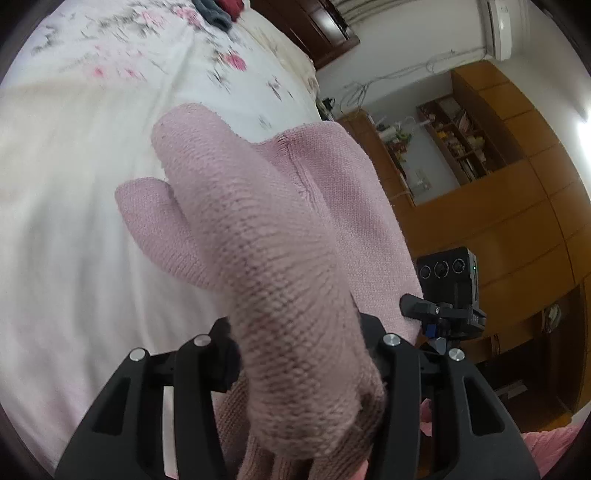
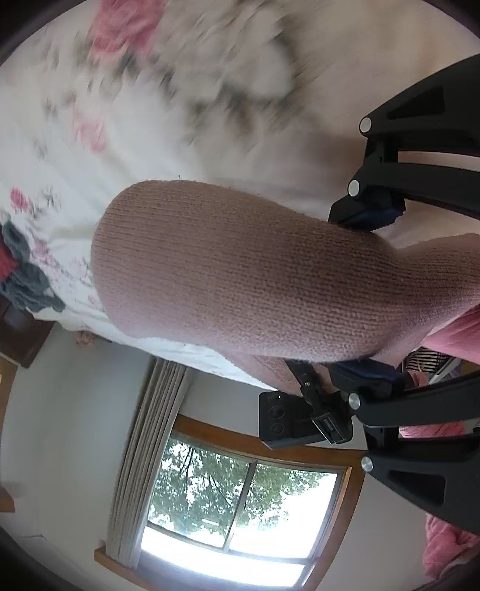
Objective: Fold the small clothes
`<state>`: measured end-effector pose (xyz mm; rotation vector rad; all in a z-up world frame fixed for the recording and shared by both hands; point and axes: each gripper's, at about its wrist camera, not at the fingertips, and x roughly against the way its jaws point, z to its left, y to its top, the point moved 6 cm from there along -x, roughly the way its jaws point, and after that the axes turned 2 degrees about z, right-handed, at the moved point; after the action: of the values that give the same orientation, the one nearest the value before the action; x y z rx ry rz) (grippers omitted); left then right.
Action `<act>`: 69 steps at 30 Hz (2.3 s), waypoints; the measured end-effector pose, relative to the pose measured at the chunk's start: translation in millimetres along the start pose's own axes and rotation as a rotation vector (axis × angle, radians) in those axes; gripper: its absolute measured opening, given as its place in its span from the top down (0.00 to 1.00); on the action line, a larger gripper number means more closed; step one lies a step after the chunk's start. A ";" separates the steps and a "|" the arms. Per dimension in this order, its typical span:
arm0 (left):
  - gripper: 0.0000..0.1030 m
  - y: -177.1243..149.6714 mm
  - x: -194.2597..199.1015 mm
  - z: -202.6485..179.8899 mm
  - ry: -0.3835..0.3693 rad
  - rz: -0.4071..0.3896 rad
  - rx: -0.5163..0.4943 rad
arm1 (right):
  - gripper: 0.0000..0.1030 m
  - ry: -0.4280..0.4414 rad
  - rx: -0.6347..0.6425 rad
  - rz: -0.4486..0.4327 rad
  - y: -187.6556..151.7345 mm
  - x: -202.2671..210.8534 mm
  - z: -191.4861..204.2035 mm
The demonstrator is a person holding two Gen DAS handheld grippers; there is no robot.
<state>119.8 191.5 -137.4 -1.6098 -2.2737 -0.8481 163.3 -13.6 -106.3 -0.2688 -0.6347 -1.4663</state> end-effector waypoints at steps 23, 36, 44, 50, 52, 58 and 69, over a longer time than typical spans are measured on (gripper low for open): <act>0.38 -86.6 -84.0 44.8 0.169 0.083 0.081 | 0.27 -0.134 -0.159 0.029 -100.5 5.7 -122.0; 0.33 -123.9 -31.4 2.5 0.340 0.087 -0.093 | 0.23 -0.181 -0.108 0.053 -150.0 32.0 -104.3; 0.32 -152.5 -48.4 9.9 0.408 0.139 -0.083 | 0.61 -0.179 -0.136 0.095 -153.7 16.3 -111.2; 0.32 -165.4 -49.0 29.8 0.453 0.166 -0.079 | 0.74 -0.196 -0.093 0.103 -157.0 32.3 -102.1; 0.31 -167.8 -47.7 33.1 0.453 0.165 -0.085 | 0.74 -0.217 -0.099 0.113 -157.5 29.5 -105.1; 0.31 -170.6 -47.8 32.3 0.457 0.174 -0.101 | 0.70 -0.231 -0.144 0.111 -157.8 16.1 -110.9; 0.29 -182.2 -20.3 10.9 0.517 0.136 -0.069 | 0.19 -0.482 -0.032 0.065 -168.7 37.3 -77.7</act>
<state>-38.5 140.0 -215.2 -1.3517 -1.7744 -1.1575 16.7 -105.5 -183.6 -0.6735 -0.9787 -1.3561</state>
